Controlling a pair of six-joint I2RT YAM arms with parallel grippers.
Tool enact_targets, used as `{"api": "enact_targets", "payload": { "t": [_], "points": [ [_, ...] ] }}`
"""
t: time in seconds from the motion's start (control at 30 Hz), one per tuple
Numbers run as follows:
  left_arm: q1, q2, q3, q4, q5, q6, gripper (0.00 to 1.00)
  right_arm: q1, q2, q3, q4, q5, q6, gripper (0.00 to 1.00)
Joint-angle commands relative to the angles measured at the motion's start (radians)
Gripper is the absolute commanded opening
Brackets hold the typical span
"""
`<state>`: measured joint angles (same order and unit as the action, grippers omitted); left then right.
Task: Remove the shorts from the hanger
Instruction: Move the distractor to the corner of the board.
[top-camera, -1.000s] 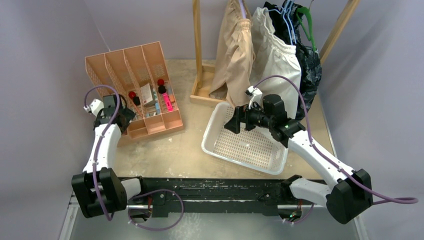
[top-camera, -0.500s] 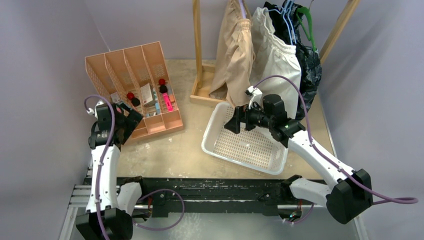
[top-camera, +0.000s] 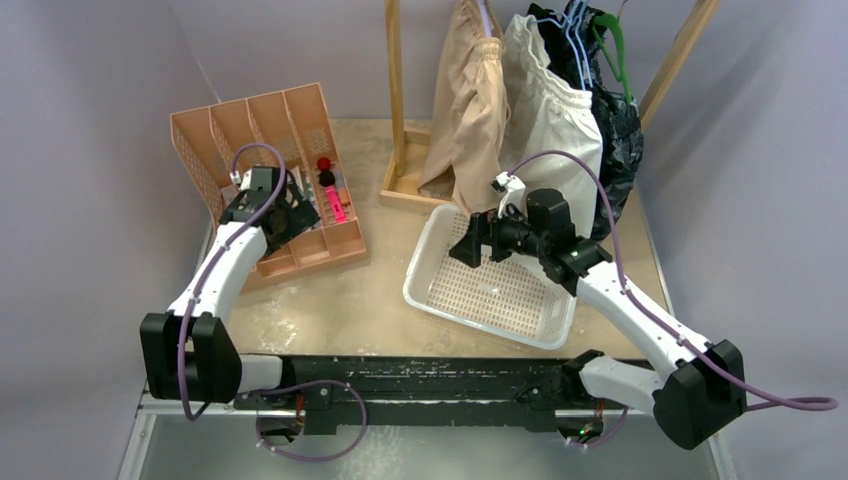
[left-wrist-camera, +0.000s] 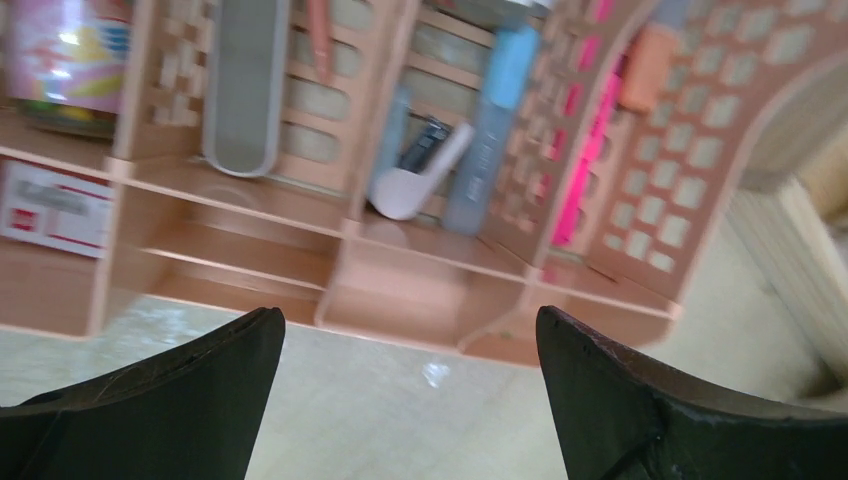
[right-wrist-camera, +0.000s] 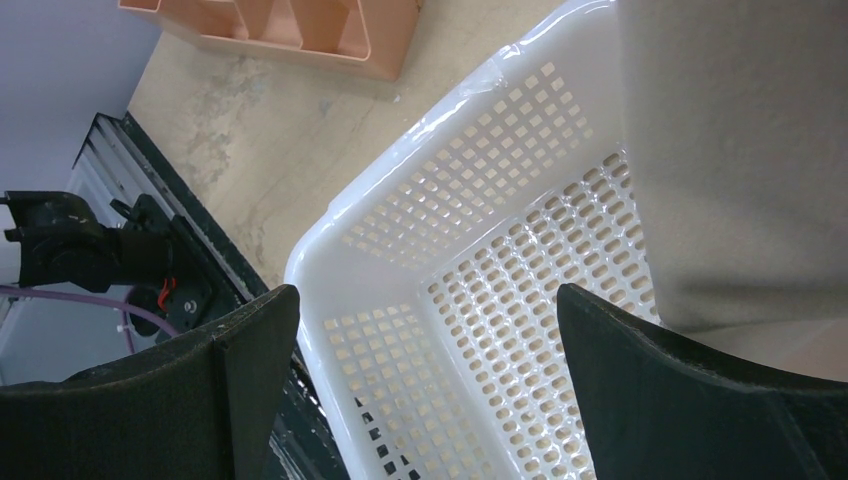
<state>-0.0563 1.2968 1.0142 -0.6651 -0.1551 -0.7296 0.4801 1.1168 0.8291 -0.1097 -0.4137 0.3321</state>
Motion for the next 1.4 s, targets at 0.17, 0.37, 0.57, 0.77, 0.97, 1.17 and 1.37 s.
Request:
{"api": "enact_targets", "payload": {
  "t": [0.17,0.37,0.57,0.77,0.97,1.17,1.37],
  "points": [
    [0.000,0.046,0.007,-0.025,-0.225,0.092,0.95,0.006,-0.023,0.026,0.001,0.020,-0.043,1.00],
    [0.000,0.119,0.023,0.006,-0.264,0.144,0.94,0.007,-0.010,0.021,0.022,0.016,-0.046,1.00],
    [0.007,0.246,0.093,0.036,-0.277,0.168,0.95,0.007,-0.020,0.075,-0.029,0.032,-0.071,1.00],
    [0.160,0.317,0.171,0.078,-0.225,0.192,0.96,0.006,-0.050,0.054,-0.048,0.065,-0.083,0.99],
    [0.215,0.355,0.226,0.057,-0.198,0.250,0.96,0.007,-0.059,0.040,-0.050,0.066,-0.068,1.00],
    [0.234,0.386,0.271,0.050,-0.234,0.272,0.96,0.007,-0.034,0.057,-0.043,0.056,-0.070,0.99],
    [0.240,0.455,0.433,-0.008,-0.203,0.272,0.97,0.007,-0.026,0.083,-0.062,0.060,-0.080,1.00]
  ]
}}
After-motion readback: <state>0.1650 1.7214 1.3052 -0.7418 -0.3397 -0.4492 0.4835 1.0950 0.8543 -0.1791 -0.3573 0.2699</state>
